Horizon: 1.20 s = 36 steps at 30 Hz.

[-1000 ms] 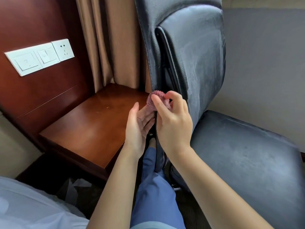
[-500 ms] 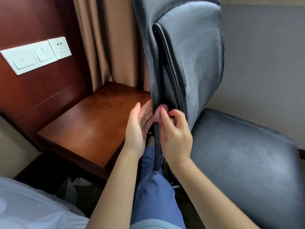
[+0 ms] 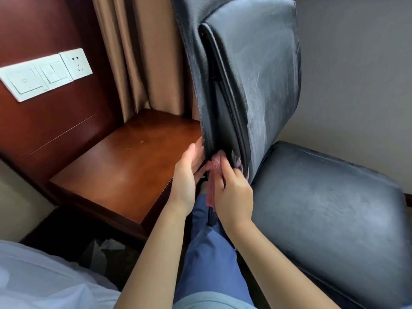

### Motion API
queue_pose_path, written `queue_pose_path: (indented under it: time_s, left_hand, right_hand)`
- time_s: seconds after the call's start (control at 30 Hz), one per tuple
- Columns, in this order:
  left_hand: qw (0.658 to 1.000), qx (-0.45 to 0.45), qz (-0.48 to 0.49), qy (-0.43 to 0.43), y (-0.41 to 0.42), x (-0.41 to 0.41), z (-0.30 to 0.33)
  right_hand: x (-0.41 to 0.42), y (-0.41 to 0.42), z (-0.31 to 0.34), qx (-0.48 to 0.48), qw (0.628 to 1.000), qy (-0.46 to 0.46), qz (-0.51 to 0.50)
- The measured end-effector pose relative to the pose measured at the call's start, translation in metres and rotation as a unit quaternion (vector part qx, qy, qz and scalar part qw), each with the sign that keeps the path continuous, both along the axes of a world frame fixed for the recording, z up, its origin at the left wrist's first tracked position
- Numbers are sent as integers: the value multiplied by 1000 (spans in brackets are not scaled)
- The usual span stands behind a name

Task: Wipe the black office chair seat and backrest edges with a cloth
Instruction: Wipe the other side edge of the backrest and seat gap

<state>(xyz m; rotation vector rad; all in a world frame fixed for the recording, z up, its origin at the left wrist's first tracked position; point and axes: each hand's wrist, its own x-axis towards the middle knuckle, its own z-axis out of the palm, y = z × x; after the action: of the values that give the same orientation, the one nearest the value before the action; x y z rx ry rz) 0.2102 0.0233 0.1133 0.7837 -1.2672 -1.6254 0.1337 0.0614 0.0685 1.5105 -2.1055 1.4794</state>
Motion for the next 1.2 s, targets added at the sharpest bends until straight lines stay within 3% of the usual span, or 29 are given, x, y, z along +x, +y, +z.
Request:
queue_pose_path:
  time_s: [0.1, 0.27, 0.4, 0.8, 1.0, 1.2]
  left_hand:
    - [1000, 2, 3, 14, -1, 1, -3]
    - [998, 26, -19, 51, 0, -3, -9]
    - [999, 15, -15, 33, -2, 0, -9]
    - [999, 41, 7, -6, -9, 1, -30]
    - [997, 71, -1, -11, -13, 3, -36]
    - [998, 63, -4, 3, -17, 3, -32]
  right_hand:
    - [0, 6, -6, 37, 998, -54, 19]
    - [3, -7, 10, -30, 998, -54, 14]
    - [0, 1, -23, 11, 1000, -22, 3]
    - [3, 8, -36, 40, 991, -124, 22]
    - [10, -8, 6, -77, 992, -95, 12]
    - [3, 7, -34, 52, 986, -156, 33]
